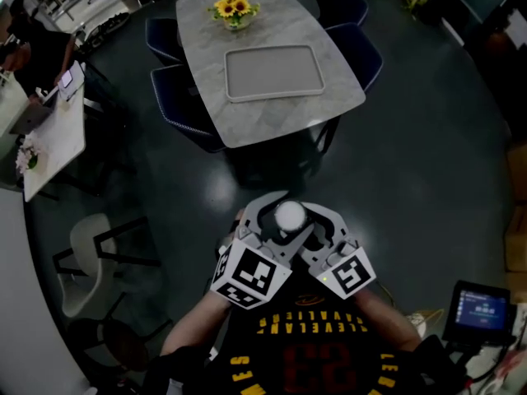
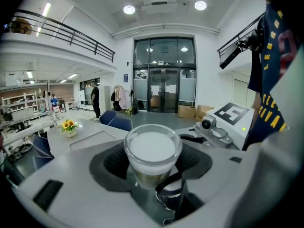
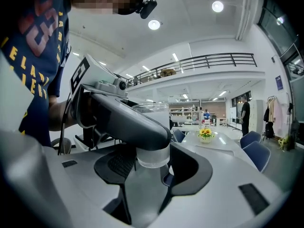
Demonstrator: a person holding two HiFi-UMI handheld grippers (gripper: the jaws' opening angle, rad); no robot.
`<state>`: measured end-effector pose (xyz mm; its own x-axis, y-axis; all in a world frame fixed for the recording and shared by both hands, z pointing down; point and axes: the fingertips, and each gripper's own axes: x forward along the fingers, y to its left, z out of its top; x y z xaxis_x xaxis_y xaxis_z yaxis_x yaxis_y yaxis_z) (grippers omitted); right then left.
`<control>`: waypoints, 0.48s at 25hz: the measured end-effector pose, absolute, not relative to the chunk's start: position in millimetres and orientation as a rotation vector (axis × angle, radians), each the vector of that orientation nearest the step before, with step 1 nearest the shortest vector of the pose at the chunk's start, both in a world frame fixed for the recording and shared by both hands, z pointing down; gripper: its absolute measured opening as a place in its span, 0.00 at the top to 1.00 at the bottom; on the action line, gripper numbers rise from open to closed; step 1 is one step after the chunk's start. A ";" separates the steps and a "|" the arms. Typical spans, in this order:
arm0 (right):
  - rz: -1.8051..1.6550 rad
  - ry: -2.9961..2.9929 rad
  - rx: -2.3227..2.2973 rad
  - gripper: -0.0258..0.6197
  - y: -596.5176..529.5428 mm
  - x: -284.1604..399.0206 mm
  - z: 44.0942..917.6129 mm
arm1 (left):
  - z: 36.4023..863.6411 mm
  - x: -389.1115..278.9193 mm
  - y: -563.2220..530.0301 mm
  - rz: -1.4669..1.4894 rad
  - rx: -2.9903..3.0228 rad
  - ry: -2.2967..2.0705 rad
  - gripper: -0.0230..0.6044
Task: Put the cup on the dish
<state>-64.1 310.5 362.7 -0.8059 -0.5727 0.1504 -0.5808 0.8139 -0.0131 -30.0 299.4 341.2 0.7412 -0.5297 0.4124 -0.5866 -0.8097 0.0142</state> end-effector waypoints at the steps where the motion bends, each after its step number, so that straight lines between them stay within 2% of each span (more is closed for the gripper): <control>1: 0.085 -2.861 0.908 0.61 305.6 -65.3 362.2 | 340.6 -31.2 294.4 0.594 2.795 -0.911 0.55; 12: 0.057 -2.922 0.798 0.61 233.0 -57.9 361.9 | 336.1 -26.2 216.6 0.572 2.745 -1.052 0.55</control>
<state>-57.9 233.0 361.9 -0.8554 -0.5045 0.1179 -0.5087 0.8609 -0.0068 -26.2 216.6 336.1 0.6819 -0.6127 0.3994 -0.6685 -0.7437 0.0004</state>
